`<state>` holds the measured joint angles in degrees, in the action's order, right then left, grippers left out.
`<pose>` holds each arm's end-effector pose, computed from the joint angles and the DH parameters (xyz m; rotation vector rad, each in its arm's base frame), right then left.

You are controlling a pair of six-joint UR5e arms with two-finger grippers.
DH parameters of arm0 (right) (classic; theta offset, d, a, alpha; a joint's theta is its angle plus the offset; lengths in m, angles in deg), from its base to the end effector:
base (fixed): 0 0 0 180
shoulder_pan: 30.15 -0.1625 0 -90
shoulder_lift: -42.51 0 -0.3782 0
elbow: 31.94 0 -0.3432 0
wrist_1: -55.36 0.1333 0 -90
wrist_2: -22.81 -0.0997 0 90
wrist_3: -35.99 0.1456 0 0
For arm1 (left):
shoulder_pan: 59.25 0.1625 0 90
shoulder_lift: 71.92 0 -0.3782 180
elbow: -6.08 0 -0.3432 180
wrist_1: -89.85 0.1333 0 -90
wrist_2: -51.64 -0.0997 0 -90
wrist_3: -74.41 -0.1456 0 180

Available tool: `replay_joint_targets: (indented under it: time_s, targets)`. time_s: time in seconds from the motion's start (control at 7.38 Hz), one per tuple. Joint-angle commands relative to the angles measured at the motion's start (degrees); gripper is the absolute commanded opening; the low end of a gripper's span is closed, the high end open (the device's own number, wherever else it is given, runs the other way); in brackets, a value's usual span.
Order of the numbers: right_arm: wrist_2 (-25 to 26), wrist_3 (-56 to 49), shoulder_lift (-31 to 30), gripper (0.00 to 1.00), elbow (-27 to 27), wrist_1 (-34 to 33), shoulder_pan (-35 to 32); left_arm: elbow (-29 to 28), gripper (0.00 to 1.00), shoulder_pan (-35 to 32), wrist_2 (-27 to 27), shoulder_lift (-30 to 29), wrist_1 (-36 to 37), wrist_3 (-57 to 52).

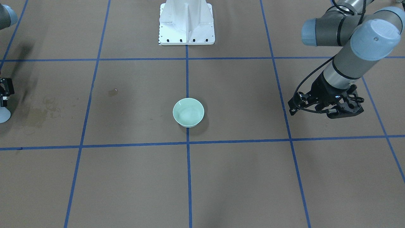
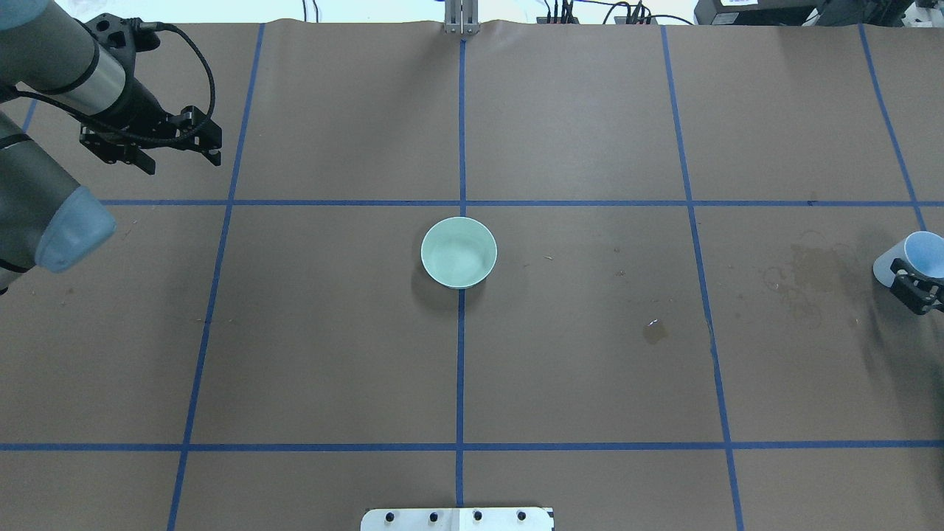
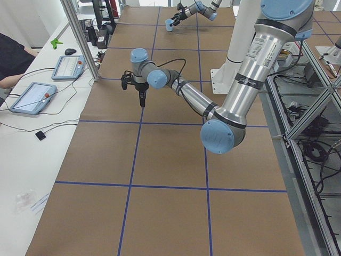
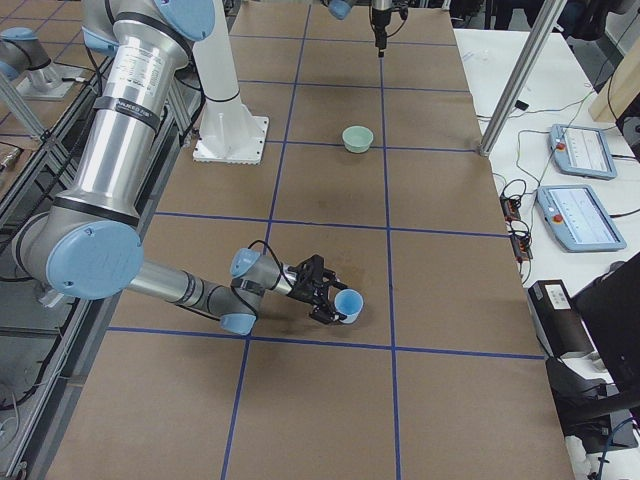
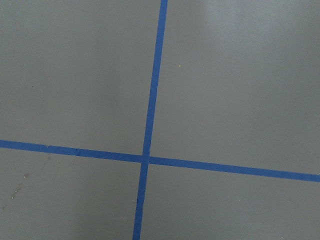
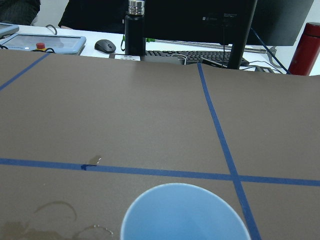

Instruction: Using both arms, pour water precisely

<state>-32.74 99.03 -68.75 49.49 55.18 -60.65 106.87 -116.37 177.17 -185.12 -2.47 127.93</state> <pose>-0.1615 -0.3454 0.6594 0.9668 -0.6286 0.3692 0.2762 -0.5169 0.3547 0.0368 0.8555 -0.1416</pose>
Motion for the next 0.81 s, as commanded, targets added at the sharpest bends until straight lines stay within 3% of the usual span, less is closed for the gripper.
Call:
replay_joint_targets:
  time_s: [0.0,0.27,0.68]
  targets:
    - [-0.1,0.6,-1.1,0.99,0.4,0.8,0.6,0.0,1.00,0.1,0.0,0.0,0.0,0.0]
    - [-1.9,0.6,-6.0,0.99,0.4,7.4,0.7,0.0,1.00,0.0,0.0,0.0,0.0,0.0]
    - [-1.9,0.6,-8.0,0.99,2.8,7.6,0.7,0.1,1.00,0.0,0.0,0.0,0.0,0.3]
